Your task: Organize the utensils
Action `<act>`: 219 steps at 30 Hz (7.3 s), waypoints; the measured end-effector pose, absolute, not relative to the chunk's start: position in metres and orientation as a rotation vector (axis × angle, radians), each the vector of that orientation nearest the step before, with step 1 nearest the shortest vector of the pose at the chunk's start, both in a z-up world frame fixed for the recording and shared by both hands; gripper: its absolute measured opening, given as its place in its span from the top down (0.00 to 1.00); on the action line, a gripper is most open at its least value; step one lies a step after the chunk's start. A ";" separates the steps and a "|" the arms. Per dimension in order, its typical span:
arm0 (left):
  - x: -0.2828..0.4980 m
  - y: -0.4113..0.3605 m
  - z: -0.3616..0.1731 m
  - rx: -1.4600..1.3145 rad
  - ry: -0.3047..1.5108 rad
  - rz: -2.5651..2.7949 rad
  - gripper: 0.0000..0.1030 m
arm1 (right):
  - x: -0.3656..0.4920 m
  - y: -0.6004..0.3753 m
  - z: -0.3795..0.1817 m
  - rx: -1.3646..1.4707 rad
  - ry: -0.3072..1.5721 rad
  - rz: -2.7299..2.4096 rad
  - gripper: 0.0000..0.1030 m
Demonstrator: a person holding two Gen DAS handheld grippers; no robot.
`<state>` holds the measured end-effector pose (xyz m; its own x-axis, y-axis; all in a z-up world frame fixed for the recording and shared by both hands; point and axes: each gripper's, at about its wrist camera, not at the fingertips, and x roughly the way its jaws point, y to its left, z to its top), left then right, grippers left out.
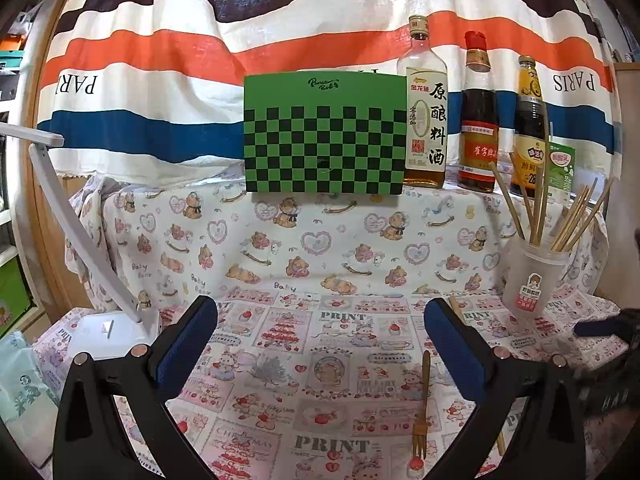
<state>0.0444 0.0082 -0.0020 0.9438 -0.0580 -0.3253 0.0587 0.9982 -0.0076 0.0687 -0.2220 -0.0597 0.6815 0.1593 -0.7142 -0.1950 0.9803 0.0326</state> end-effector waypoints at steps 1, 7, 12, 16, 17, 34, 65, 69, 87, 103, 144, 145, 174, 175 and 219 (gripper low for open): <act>0.044 0.009 -0.002 -0.002 0.333 -0.069 0.01 | 0.068 -0.217 -0.062 -0.046 0.804 0.216 0.00; 0.045 0.013 -0.003 -0.030 0.330 -0.066 0.01 | 0.068 -0.193 -0.067 -0.073 0.823 0.263 0.00; 0.041 0.006 -0.002 0.009 0.315 -0.063 0.01 | 0.066 -0.178 -0.074 -0.151 0.839 0.233 0.01; 0.041 0.005 -0.001 0.014 0.315 -0.070 0.01 | 0.067 -0.175 -0.081 -0.189 0.852 0.207 0.01; 0.040 0.004 -0.001 0.013 0.315 -0.066 0.01 | 0.068 -0.175 -0.083 -0.193 0.857 0.203 0.01; 0.042 0.005 -0.002 0.013 0.317 -0.055 0.01 | 0.068 -0.199 -0.080 -0.095 0.857 0.164 0.88; 0.052 -0.003 -0.007 0.082 0.418 -0.047 0.00 | -0.006 -0.263 0.024 0.158 0.252 0.185 0.95; 0.065 -0.013 -0.014 0.087 0.573 -0.171 0.01 | -0.011 -0.266 0.027 0.166 0.224 0.183 0.95; 0.077 -0.020 -0.050 -0.072 0.980 -0.408 0.70 | -0.018 -0.265 0.033 0.126 0.185 0.162 0.95; 0.078 -0.032 -0.058 0.008 1.009 -0.401 0.93 | -0.016 -0.265 0.031 0.122 0.198 0.153 0.95; 0.035 0.001 0.018 -0.079 0.470 -0.322 0.99 | -0.009 -0.261 0.025 0.129 0.246 0.146 0.95; 0.035 0.002 0.018 -0.083 0.470 -0.323 0.99 | -0.009 -0.262 0.025 0.129 0.246 0.145 0.95; 0.030 0.012 0.022 -0.136 0.434 -0.312 0.99 | -0.008 -0.262 0.025 0.131 0.247 0.145 0.95; 0.030 0.011 0.023 -0.134 0.434 -0.311 0.99 | -0.009 -0.262 0.025 0.131 0.247 0.146 0.95; 0.094 0.061 -0.043 -0.277 0.792 0.033 0.25 | -0.017 -0.267 0.031 0.165 0.224 0.160 0.95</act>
<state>0.0937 0.0605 -0.0426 0.7038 -0.0740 -0.7065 -0.1326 0.9634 -0.2329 -0.0166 -0.2667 0.0309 0.9624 0.1759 -0.2072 -0.1392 0.9737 0.1803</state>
